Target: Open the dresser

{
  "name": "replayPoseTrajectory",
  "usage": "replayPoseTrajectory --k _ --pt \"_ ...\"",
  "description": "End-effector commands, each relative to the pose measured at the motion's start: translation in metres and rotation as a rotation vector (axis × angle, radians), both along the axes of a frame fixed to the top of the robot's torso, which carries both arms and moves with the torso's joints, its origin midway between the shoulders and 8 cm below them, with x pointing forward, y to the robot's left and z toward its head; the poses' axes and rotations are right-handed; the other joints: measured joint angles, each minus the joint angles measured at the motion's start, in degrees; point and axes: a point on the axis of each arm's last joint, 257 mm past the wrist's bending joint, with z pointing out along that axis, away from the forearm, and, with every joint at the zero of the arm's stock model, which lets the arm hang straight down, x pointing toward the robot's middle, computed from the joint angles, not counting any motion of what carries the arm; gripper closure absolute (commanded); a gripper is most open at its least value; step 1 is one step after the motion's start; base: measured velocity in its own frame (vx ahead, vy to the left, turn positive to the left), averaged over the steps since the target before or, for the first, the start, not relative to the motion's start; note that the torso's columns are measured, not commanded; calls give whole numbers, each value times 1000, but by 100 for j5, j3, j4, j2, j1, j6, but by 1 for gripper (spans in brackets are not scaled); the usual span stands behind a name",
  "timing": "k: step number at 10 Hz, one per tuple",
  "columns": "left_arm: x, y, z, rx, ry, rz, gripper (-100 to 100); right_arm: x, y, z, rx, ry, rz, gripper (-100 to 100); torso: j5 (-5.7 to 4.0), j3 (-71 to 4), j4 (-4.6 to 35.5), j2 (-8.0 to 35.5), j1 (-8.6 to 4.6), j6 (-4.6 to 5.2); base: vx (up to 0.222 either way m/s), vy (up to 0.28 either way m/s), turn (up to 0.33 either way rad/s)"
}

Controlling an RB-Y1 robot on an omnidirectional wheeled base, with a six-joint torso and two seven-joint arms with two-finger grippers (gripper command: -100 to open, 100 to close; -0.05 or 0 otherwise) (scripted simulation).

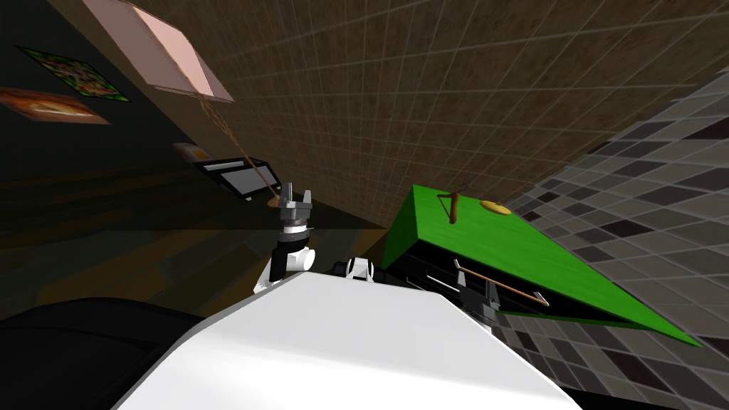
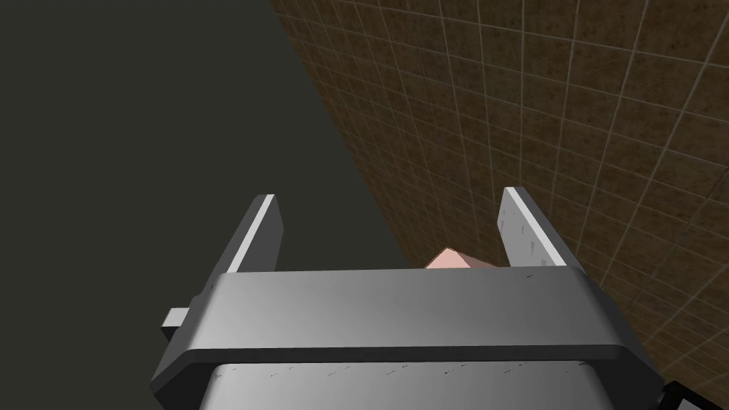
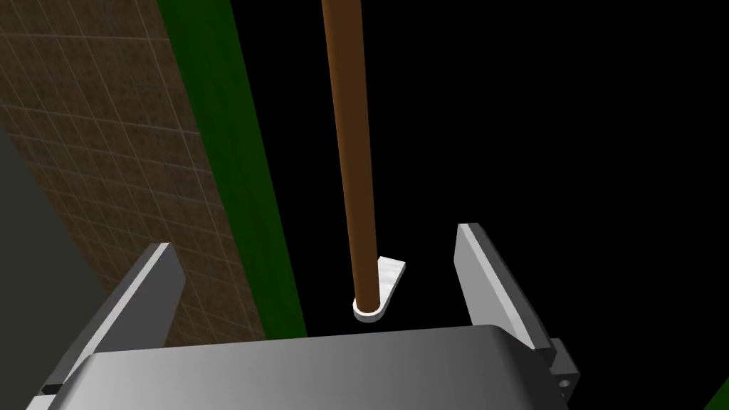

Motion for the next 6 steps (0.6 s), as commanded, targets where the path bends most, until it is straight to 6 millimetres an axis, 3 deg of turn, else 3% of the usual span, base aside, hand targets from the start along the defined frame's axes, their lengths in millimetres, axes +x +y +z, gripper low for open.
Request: replayPoseTrajectory --k 1,2,3,4,6 --pt "0 0 0 0 0 0 0 -3 15 -8 0 0 -1 100 -3 5 2 8 -8 -2 -25 -28 107" --pt "0 0 0 0 0 0 0 -4 20 -11 -1 0 -2 100 -6 11 5 17 -18 -3 -31 -40 118" --pt "0 0 0 0 0 0 0 -4 14 -11 3 1 -2 100 -5 10 5 15 -14 0 -12 -15 21" --pt "0 0 0 0 0 0 0 -2 29 -16 1 -12 0 -100 0 3 2 3 -1 1 13 34 12" --pt "0 0 0 0 0 0 0 0 10 -7 3 -6 -7 -100 4 -3 -1 -4 7 0 10 29 19"
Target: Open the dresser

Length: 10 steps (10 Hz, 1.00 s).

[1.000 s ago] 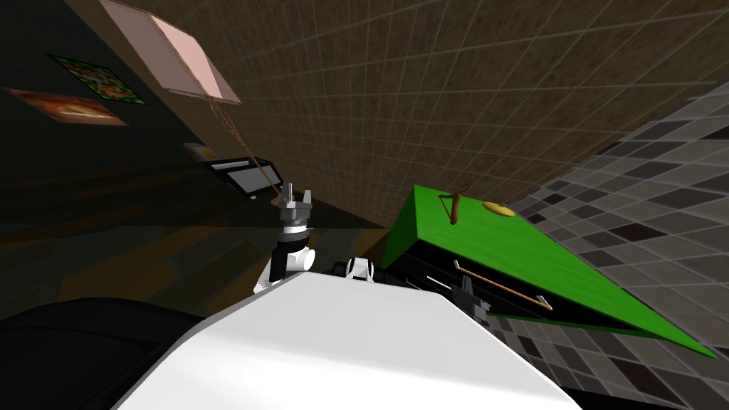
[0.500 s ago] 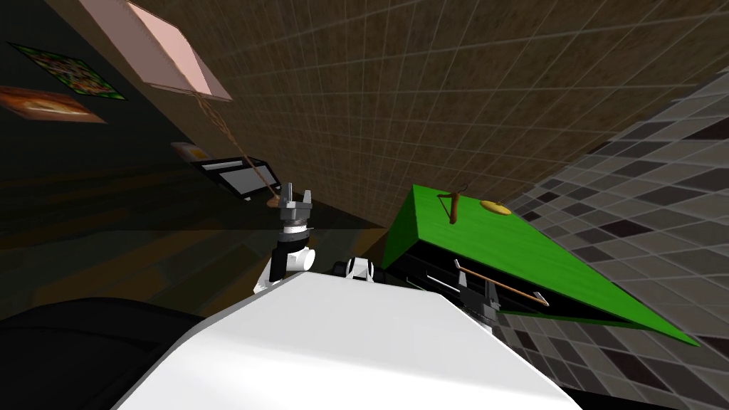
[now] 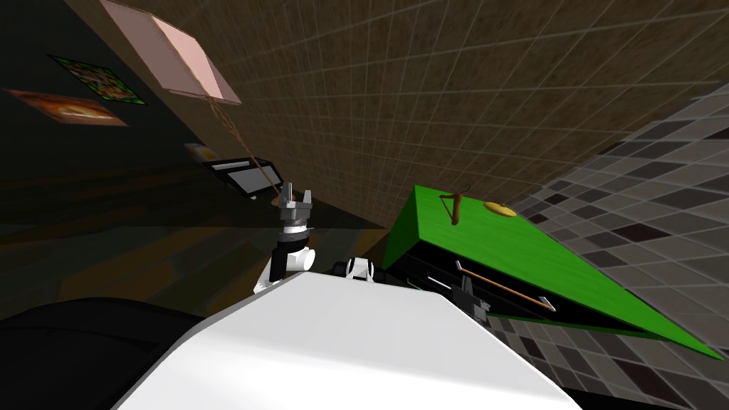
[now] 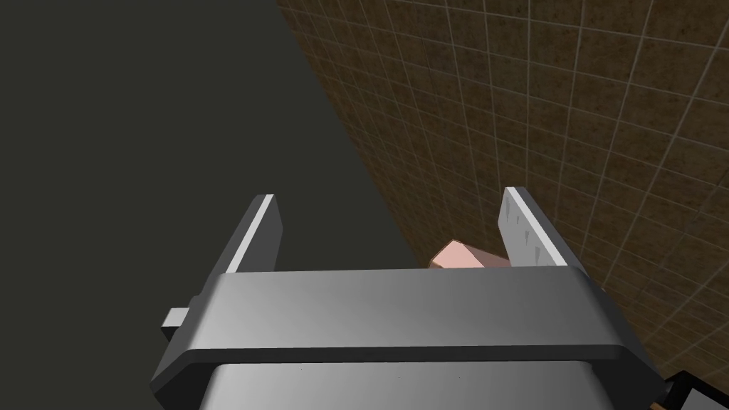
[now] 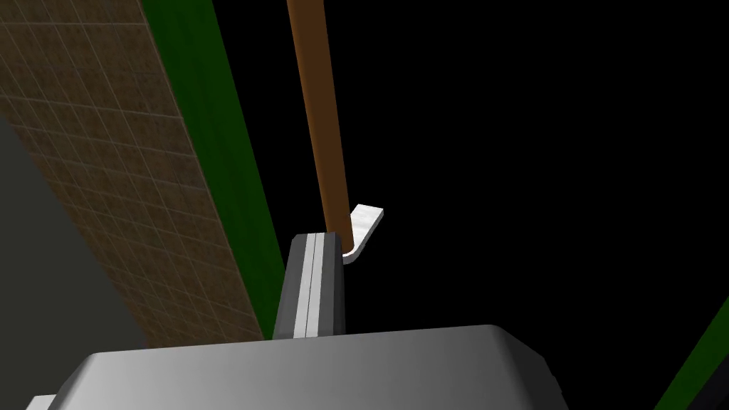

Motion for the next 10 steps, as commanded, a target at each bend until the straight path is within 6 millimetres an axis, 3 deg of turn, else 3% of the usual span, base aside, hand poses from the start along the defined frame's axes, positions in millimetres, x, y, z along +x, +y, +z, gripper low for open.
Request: replayPoseTrajectory --k 1,3,4,5,8,10 --pt "0 0 0 0 0 0 0 6 -20 10 1 1 -9 -100 -3 2 1 1 -4 -1 17 54 38" --pt "0 0 0 0 0 0 0 10 -34 18 2 0 -15 -100 -4 6 3 8 -8 0 13 51 32" --pt "0 0 0 0 0 0 0 10 -30 17 -1 -1 -12 -100 -5 7 3 9 -9 0 7 24 7" --pt "0 0 0 0 0 0 0 6 -20 10 1 1 -9 100 -7 8 3 11 -17 1 -2 -24 -45" --pt "0 0 0 0 0 0 0 0 0 0 0 0 0 100 1 15 9 25 -18 12 -12 -40 -17" --pt "0 0 0 0 0 0 0 13 -2 10 79 -67 13 100 -5 8 4 10 -14 5 -88 -42 140"
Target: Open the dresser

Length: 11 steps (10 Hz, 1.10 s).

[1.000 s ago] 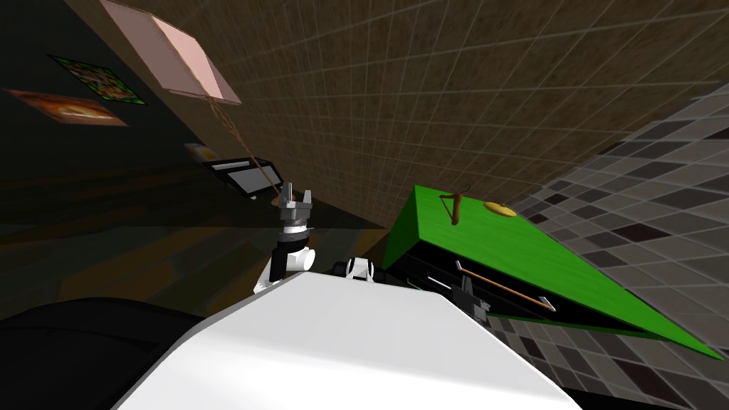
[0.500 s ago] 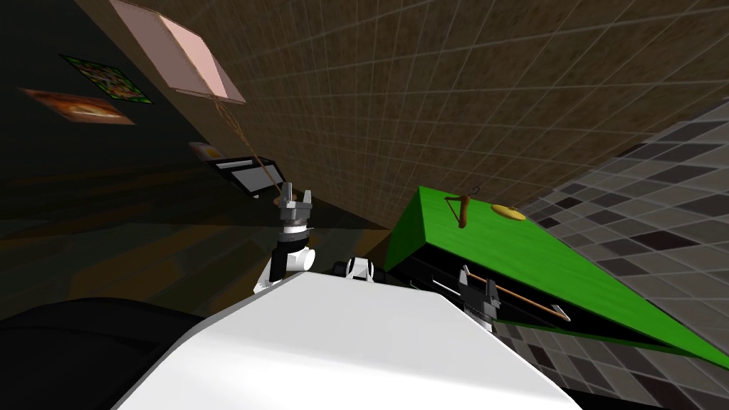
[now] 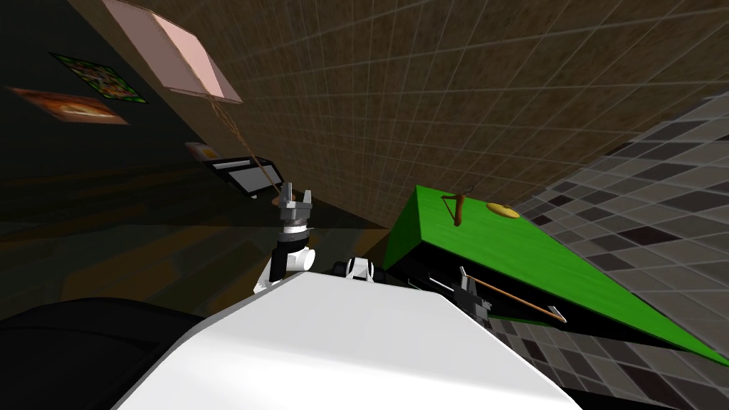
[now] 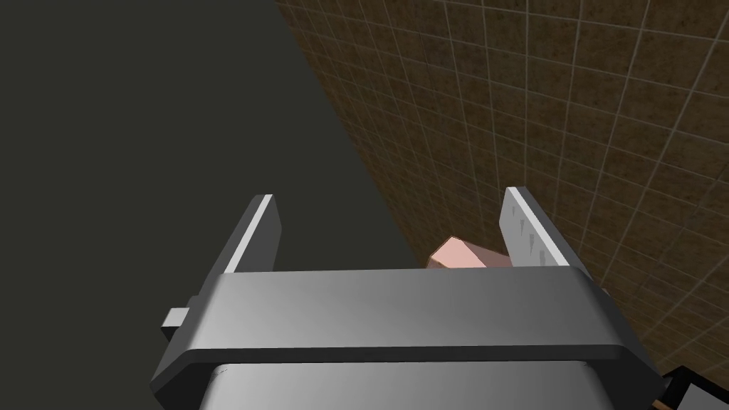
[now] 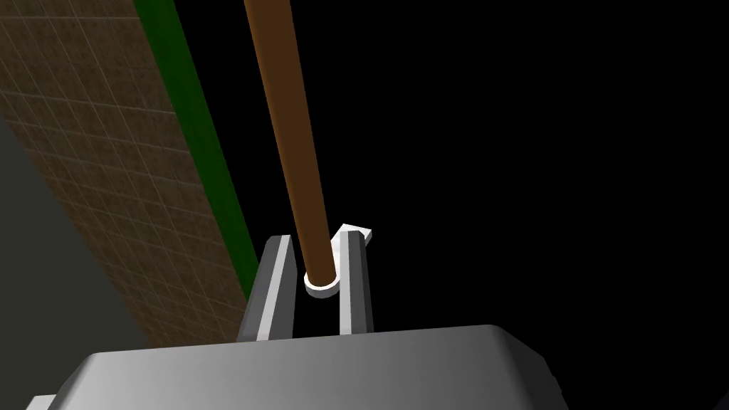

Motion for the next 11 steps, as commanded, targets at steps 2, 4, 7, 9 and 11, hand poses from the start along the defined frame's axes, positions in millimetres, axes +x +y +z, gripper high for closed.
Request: replayPoseTrajectory --k 2,4,7,9,11 --pt "0 0 0 0 0 0 0 5 -6 11 137 -109 10 100 23 15 22 39 -8 2 -145 -117 342" --pt "0 0 0 0 0 0 0 5 -6 11 184 -125 37 100 42 -8 10 10 17 47 -10 -2 5" --pt "0 0 0 0 0 0 0 5 -6 11 254 -150 79 100 38 7 22 36 2 23 11 8 -11" --pt "0 0 0 0 0 0 0 5 -6 11 300 -166 106 100 34 11 22 39 8 20 0 0 0" --pt "0 0 0 0 0 0 0 -6 -8 9 236 -123 64 100 29 12 15 36 21 27 -8 61 -25"
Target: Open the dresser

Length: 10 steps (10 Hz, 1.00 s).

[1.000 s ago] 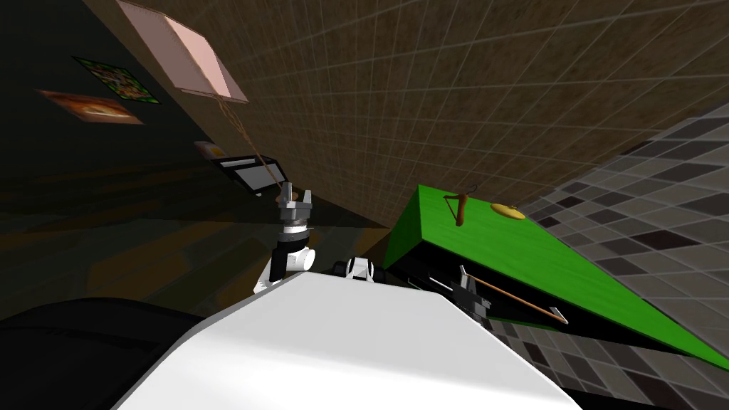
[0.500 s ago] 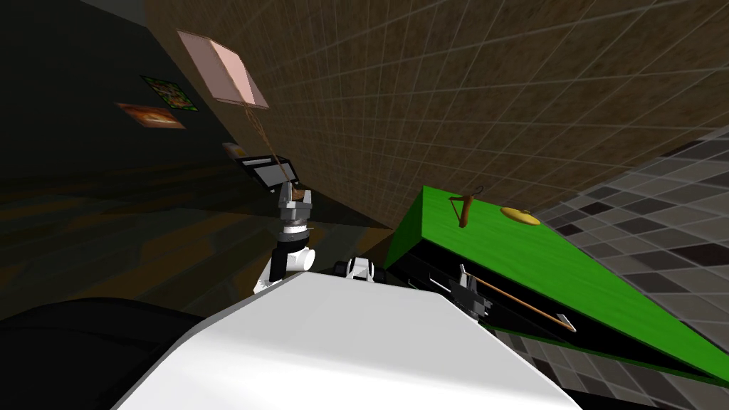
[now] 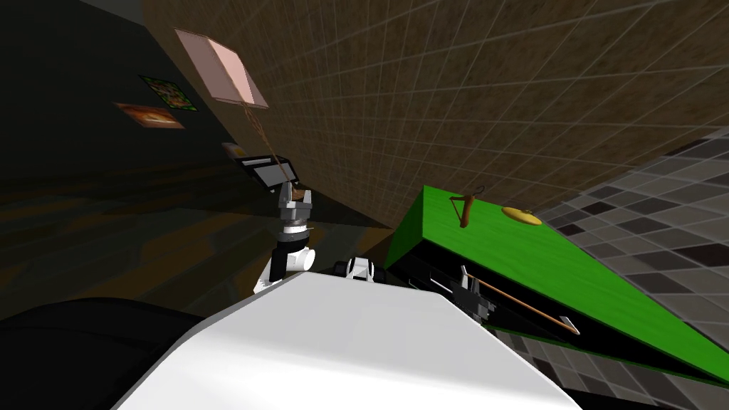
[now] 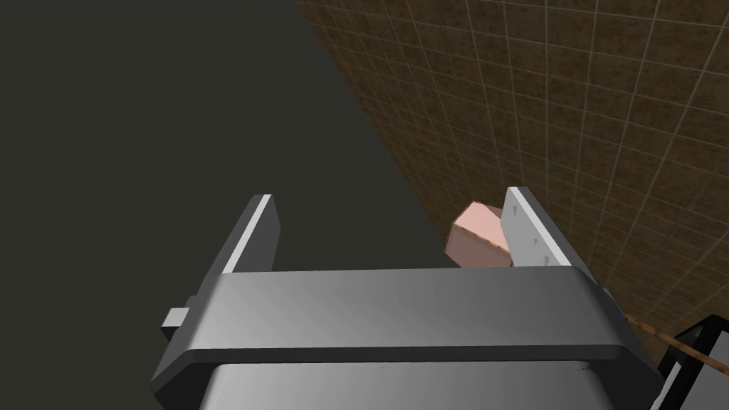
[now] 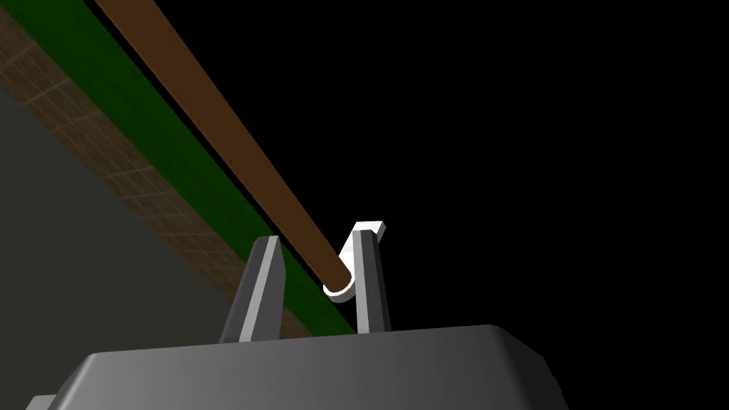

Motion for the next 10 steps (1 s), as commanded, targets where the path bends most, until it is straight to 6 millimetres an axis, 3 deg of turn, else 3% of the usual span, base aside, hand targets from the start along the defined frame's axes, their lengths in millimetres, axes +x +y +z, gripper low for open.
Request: replayPoseTrajectory --k 1,8,10 --pt "0 0 0 0 0 0 0 -12 -7 3 -65 30 -41 100 -5 -3 -2 -10 -1 -13 -7 72 -37" --pt "0 0 0 0 0 0 0 -53 -23 14 -267 135 -153 100 32 -11 9 1 20 -9 -11 72 -33" --pt "0 0 0 0 0 0 0 -54 -20 7 -246 144 -140 100 20 -12 6 -10 14 -26 -52 48 -26"
